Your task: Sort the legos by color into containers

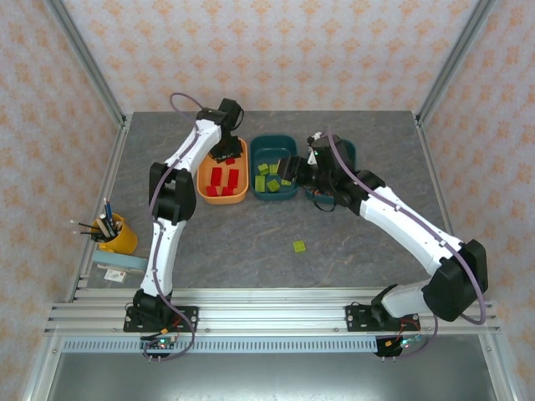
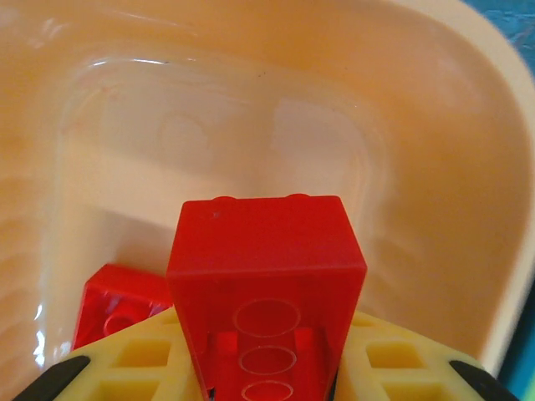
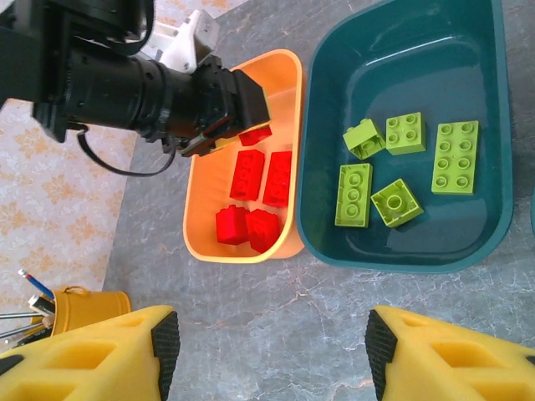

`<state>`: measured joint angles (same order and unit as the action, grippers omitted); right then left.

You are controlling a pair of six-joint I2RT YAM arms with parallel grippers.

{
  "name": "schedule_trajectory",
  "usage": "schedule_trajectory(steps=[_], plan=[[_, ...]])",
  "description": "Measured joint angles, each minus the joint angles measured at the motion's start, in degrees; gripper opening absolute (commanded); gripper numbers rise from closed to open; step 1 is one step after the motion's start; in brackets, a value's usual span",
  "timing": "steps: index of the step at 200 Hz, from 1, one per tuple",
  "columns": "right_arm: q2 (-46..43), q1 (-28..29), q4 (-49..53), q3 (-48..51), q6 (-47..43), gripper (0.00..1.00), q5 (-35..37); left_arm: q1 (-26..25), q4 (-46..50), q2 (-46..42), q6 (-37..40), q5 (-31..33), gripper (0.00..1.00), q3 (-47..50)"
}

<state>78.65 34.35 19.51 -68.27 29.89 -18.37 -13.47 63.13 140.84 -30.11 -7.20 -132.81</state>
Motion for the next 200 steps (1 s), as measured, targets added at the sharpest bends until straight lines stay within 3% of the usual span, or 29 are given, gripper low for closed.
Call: schedule_trajectory(steps=[29, 61, 115, 147, 200], plan=[[0.63, 0.0, 0.0, 0.0, 0.0, 0.62, 0.0, 0.13, 0.02, 1.14, 0.0, 0.02, 0.29, 0.0], [1.81, 0.0, 1.38, -0.11, -0.13, 0.62, 0.24, 0.13, -0.2, 1.16, -0.2, 0.0, 0.48, 0.35], [3.26, 0.52, 18.67, -3.21, -3.82, 0.64, 5.03, 0.13, -1.9, -2.47, -2.71, -0.61, 0.68, 7.39], [3.15, 3.63, 28.39, -2.32, -7.32, 0.64, 6.23, -0.79, -4.92, -15.76, -4.59, -1.31, 0.75, 18.49], [4.39, 7.69, 32.7, 3.72, -8.74, 0.64, 5.97, -7.37, -12.48, -48.11, -5.18, -5.75, 0.74, 41.03]])
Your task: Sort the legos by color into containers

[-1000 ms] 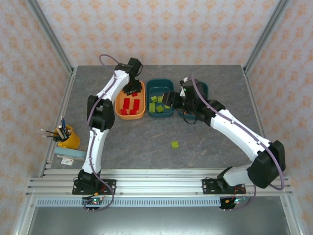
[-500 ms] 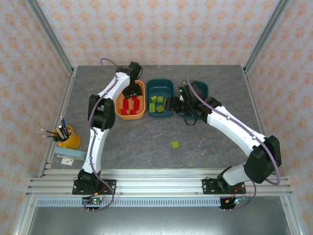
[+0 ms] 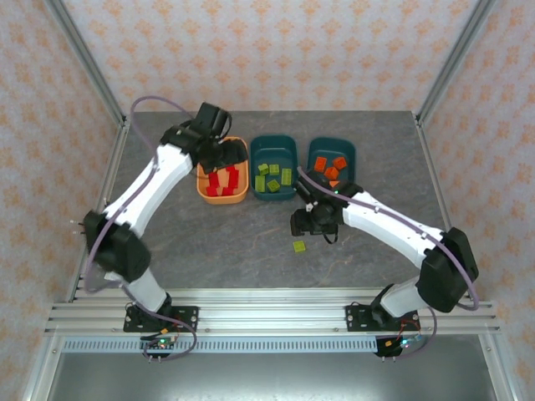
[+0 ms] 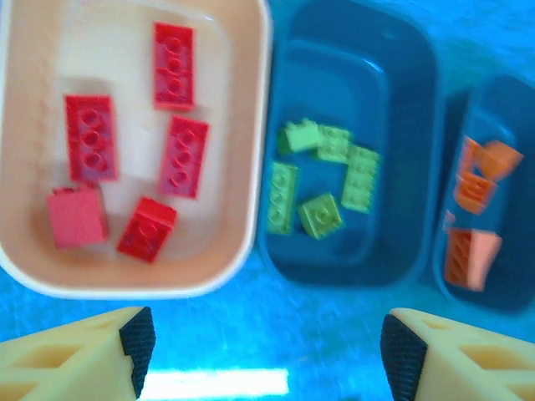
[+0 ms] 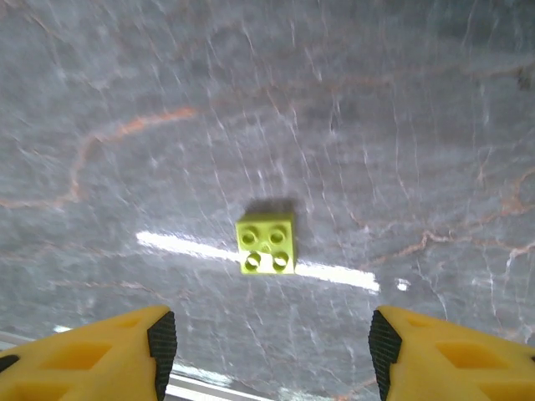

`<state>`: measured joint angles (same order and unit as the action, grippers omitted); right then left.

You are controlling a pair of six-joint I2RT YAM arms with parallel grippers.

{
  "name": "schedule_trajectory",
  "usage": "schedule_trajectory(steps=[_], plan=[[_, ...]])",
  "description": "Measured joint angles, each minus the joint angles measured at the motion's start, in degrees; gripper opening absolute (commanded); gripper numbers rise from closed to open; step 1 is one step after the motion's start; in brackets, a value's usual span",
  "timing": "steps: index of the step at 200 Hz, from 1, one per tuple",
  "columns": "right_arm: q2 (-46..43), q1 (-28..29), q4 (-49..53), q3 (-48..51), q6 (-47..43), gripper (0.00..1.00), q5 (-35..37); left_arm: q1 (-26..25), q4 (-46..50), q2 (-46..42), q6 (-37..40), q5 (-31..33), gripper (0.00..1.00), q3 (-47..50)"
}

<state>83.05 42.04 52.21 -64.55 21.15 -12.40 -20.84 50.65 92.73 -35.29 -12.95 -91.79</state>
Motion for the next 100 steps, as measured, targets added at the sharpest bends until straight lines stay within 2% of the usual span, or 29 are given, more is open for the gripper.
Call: schedule_trajectory(steps=[53, 100], plan=[[5.42, 2.19, -1.81, 2.73, -0.04, 0.63, -0.39, 0.28, -5.01, -24.63, 0.57, -13.79, 0.75, 32.3], [9.16, 2.93, -4.44, 3.5, -0.02, 0.62, -1.55, 0.31, -6.43, -43.17, -3.87, -18.49, 0.79, 49.75]])
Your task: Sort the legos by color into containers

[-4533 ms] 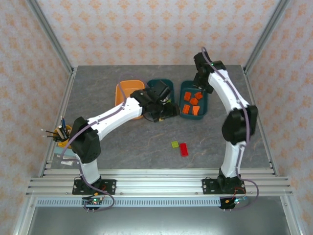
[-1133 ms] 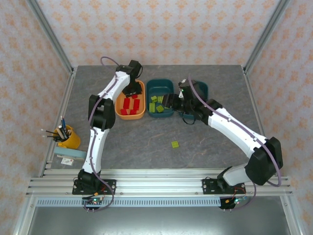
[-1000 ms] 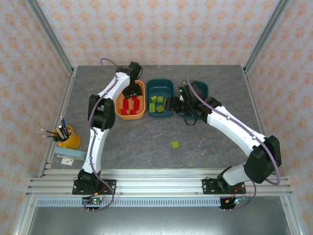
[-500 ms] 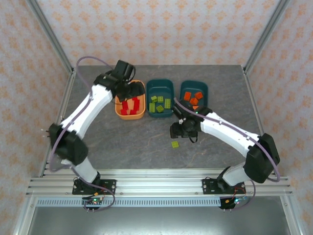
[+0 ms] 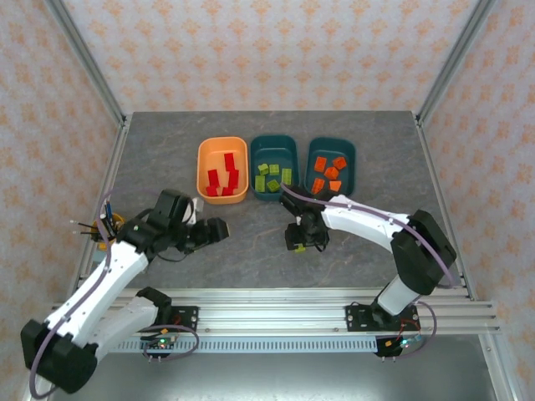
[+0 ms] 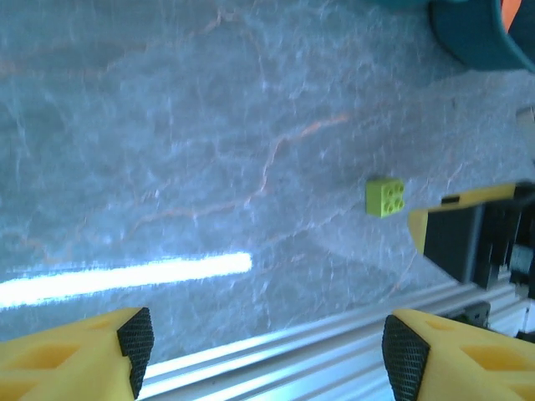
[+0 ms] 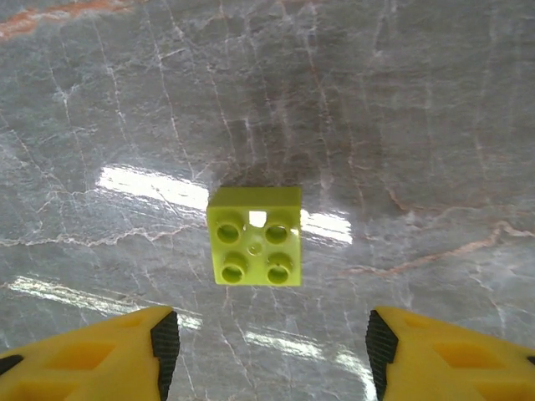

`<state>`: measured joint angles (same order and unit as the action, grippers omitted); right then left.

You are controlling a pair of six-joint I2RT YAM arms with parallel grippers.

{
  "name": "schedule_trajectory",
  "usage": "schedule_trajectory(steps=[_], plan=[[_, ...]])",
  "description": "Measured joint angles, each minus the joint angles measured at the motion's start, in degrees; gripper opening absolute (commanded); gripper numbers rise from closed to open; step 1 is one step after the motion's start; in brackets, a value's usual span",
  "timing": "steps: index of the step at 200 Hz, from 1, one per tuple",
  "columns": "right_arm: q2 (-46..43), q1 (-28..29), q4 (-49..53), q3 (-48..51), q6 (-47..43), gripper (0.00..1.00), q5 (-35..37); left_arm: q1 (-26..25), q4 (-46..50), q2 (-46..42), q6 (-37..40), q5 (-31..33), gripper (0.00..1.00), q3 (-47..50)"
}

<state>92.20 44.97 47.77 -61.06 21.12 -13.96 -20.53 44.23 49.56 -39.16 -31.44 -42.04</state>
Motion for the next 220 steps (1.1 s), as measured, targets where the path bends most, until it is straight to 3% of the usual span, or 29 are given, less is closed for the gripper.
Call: schedule_trajectory(steps=[55, 160, 196, 220], plan=[[3.74, 0.48, -2.71, 0.7, 0.11, 0.55, -0.92, 0.0, -0.81, -8.7, -3.67, -0.55, 0.79, 6.6], [8.26, 0.52, -3.21, 0.2, 1.18, 0.29, 0.92, 0.0, -0.98, -8.98, -4.57, -0.96, 0.79, 6.6], [8.15, 0.52, -1.97, -2.01, 1.29, 0.28, 2.99, 0.0, -1.4, -8.83, -5.68, -0.85, 0.79, 6.36], [8.15, 0.09, 1.27, -10.51, 0.81, 0.28, 5.22, 0.0, -1.62, -5.09, -7.69, 1.14, 0.79, 2.05]])
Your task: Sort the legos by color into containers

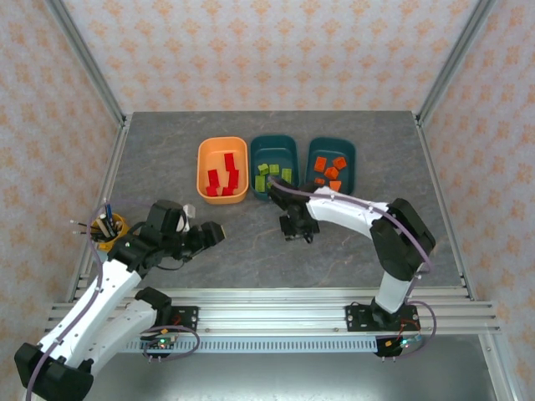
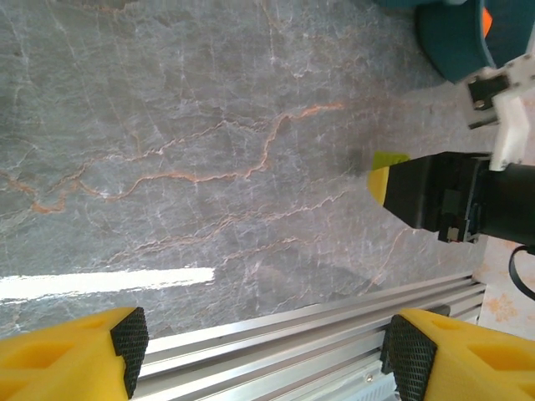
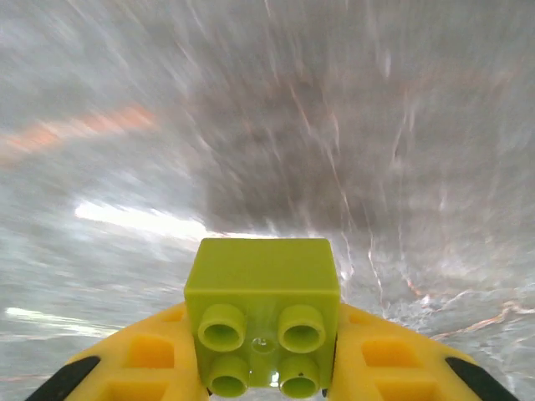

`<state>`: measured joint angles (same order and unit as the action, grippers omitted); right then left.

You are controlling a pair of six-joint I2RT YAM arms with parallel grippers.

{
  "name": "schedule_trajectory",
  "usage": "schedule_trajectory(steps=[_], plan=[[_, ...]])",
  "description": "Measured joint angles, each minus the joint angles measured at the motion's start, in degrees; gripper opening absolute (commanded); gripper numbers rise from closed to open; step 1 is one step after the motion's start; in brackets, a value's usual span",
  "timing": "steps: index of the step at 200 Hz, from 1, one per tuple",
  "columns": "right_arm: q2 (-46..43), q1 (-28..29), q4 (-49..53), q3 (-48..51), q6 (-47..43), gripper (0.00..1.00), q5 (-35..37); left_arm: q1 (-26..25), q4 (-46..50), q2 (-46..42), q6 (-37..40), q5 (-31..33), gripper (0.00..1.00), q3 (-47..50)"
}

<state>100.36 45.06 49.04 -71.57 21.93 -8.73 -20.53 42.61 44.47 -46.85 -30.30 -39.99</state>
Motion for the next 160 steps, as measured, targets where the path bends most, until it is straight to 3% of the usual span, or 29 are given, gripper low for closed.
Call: schedule_trajectory(steps=[38, 91, 124, 160], plan=[[5.16, -4.24, 2.89, -23.15, -1.51, 0.27, 1.81, 0.28, -4.83, 12.28, -2.75, 3.28, 0.79, -12.31], [27.19, -9.84, 7.52, -52.41, -2.34, 0.26, 4.92, 4.76, -12.83, 28.24, -4.13, 3.78, 0.79, -25.16], [38.4, -12.17, 9.27, -64.26, -2.51, 0.26, 5.6, 6.01, -14.93, 35.63, -3.45, 3.76, 0.79, -31.01], [44.48, -14.23, 8.26, -69.2, -2.51, 0.27, 5.81, 6.01, -16.04, 39.28, -2.58, 3.74, 0.79, -32.3]])
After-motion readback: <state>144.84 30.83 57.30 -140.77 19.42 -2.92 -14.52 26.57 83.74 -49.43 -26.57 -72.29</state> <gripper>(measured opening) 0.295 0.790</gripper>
